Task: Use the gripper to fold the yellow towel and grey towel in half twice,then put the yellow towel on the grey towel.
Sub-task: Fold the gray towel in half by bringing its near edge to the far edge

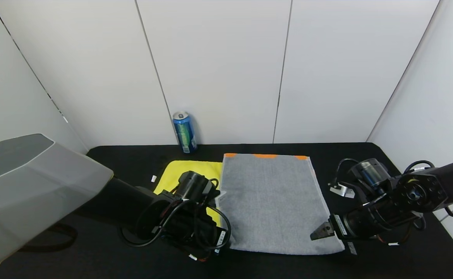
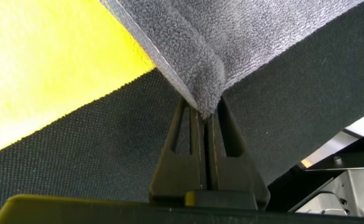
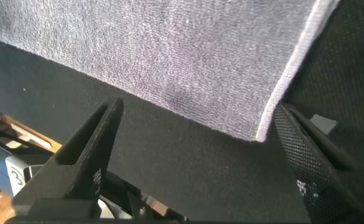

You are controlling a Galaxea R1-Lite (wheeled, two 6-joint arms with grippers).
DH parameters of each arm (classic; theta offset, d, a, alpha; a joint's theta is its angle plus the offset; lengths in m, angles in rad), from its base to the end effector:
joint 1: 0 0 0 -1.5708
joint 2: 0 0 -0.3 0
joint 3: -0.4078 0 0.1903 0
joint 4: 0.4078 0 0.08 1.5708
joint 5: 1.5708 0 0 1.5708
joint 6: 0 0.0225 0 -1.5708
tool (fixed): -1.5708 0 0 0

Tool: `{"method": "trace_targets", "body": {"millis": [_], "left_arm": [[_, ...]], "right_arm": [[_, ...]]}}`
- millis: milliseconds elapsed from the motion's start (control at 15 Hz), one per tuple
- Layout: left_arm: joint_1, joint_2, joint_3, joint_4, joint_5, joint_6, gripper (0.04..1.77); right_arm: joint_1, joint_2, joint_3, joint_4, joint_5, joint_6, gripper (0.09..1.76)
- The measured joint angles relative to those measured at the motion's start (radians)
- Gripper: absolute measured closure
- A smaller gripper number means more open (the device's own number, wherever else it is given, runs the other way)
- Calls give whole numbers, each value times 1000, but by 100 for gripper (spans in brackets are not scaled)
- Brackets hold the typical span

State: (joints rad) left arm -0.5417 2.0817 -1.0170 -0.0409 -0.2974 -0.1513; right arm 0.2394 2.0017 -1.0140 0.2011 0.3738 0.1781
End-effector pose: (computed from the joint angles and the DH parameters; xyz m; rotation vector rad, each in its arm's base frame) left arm 0.2967 -0.1862 0.0588 -0.0014 1.0981 -0.6812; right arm 0.3110 0.0844 0.0746 0.2324 1.2491 0.4303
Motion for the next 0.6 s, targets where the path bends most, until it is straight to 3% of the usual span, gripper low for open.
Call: {"method": "trace_targets", "body": {"millis": [333, 600], "left_arm": [[0, -1, 0, 0, 0, 0, 169], [0, -2, 0, -1, 0, 0, 169]], "right_arm": [[32, 16, 1, 2, -117, 1, 14], [47, 24, 4, 1, -124, 3, 14]]}}
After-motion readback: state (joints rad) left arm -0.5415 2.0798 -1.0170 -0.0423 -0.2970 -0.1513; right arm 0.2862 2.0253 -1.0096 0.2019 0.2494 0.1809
